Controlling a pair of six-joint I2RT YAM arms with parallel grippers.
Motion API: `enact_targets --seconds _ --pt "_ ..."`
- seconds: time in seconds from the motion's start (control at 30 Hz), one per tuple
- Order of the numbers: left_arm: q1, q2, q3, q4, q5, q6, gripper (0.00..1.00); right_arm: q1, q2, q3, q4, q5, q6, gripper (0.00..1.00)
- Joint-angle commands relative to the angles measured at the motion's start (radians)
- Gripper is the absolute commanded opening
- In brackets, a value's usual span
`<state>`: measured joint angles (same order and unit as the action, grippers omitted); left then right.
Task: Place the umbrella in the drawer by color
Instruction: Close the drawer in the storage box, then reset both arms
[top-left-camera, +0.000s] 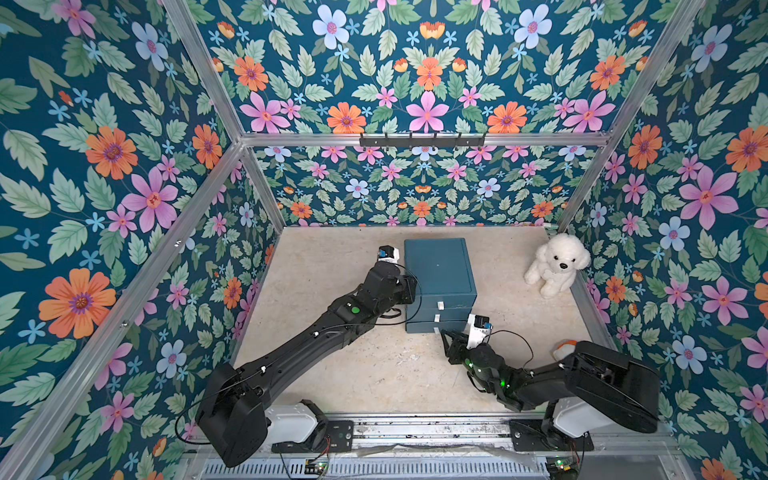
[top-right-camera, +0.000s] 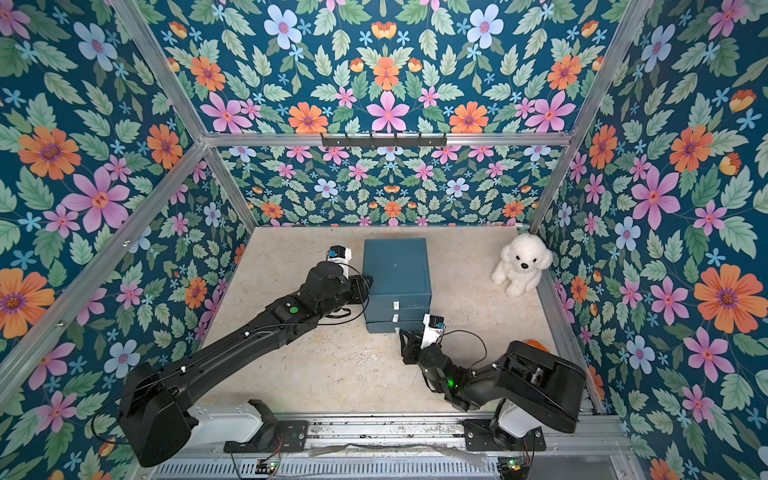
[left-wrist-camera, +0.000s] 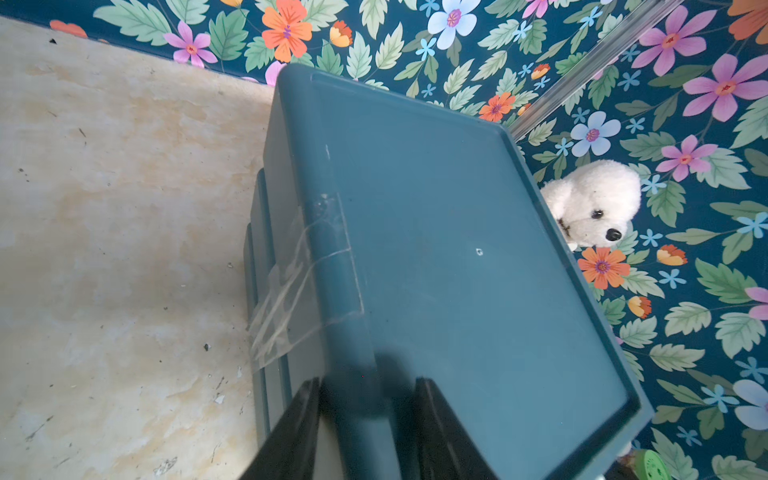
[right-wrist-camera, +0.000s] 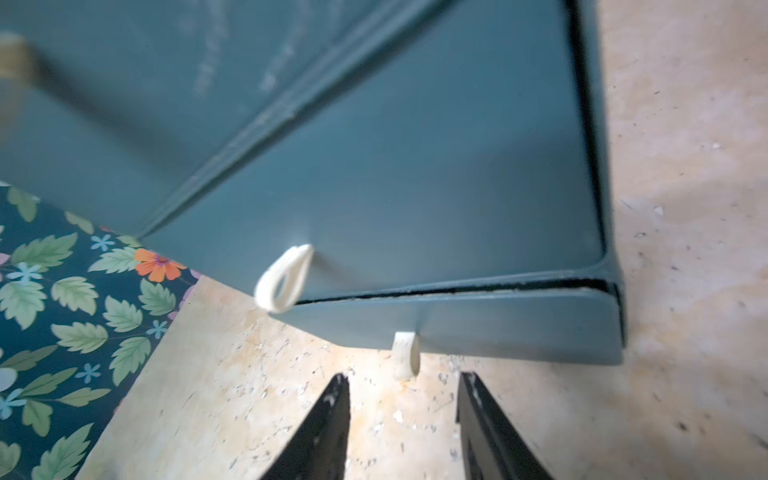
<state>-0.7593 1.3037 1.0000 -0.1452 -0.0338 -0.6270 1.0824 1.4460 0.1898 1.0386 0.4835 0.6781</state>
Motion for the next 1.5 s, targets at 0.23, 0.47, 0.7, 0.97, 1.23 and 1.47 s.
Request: enact_targets --seconds 0.23,0.47,0.7,0.97,1.23,1.47 --pt "-0.002 -0.048 0.056 -0.193 -0.042 -0.006 0.65 0.122 -0.694 0.083 -0.797 0.242 -0.002 0.59" --pt "0.001 -0.080 0.267 -0.208 -0.183 0.122 0.77 0.115 -0.887 0.437 -1.240 0.532 -0.147 0.99" --pt "0.006 -0.176 0.259 -0.047 -0.630 0.247 0.89 -0.441 -0.574 0.751 -1.336 0.173 -0.366 0.99" --pt "0.184 -0.221 -0.191 0.639 -0.788 0.646 0.95 -0.702 -0.511 0.461 -0.840 0.277 -0.449 0.99" --pt "0.519 0.038 -0.458 0.852 -0.714 0.562 0.99 -0.841 -0.381 0.126 -0.483 0.330 -0.499 0.99" --pt "0.576 0.206 -0.611 1.099 -0.554 0.607 0.99 -0.950 -0.338 -0.077 -0.087 0.122 -0.543 0.99"
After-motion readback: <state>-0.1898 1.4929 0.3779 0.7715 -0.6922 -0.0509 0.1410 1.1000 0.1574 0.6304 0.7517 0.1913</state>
